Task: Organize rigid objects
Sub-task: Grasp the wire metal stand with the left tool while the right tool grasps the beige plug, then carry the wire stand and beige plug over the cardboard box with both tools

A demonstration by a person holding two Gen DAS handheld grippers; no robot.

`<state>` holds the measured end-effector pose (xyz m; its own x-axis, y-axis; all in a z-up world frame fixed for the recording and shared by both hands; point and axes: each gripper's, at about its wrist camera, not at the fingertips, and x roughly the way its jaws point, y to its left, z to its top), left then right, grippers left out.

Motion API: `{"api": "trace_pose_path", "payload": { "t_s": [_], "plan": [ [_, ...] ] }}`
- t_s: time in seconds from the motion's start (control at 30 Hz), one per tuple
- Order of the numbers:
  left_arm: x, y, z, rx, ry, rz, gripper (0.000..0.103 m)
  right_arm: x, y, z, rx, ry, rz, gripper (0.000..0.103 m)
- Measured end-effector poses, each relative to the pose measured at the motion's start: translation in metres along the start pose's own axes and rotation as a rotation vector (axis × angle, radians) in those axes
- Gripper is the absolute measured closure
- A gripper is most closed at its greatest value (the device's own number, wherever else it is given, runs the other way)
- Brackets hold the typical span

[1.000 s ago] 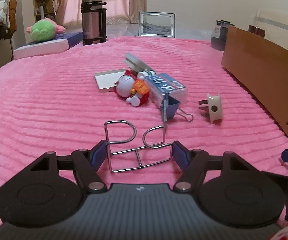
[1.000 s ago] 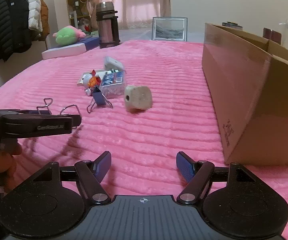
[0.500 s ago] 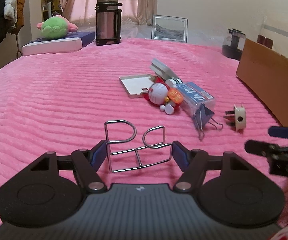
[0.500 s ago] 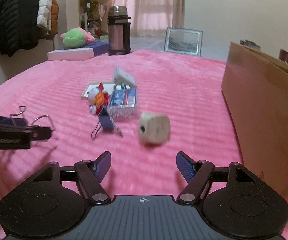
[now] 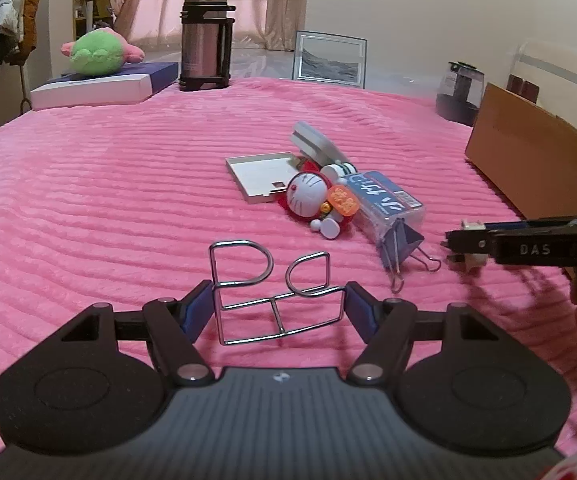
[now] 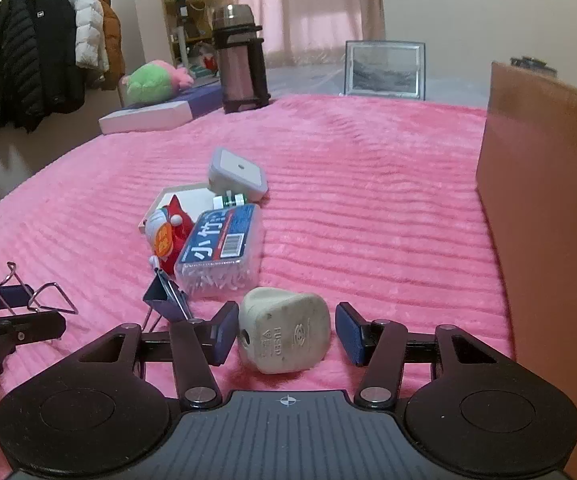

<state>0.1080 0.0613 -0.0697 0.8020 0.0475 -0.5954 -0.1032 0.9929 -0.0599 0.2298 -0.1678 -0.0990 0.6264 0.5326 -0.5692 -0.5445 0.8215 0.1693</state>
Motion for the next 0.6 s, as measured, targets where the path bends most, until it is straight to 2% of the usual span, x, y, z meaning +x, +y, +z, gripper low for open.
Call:
{"api": "trace_pose_path", "payload": {
  "t_s": [0.27,0.6],
  "plan": [
    [-0.001,-0.009,0.002,0.016,-0.001,-0.035,0.037,-0.004,-0.002,-0.003,0.032,0.016,0.022,0.055],
    [-0.018,-0.022,0.004,0.062,0.005,-0.062,0.037,-0.050,0.028,-0.017,-0.018,-0.003,-0.040,0.055]
  ]
}}
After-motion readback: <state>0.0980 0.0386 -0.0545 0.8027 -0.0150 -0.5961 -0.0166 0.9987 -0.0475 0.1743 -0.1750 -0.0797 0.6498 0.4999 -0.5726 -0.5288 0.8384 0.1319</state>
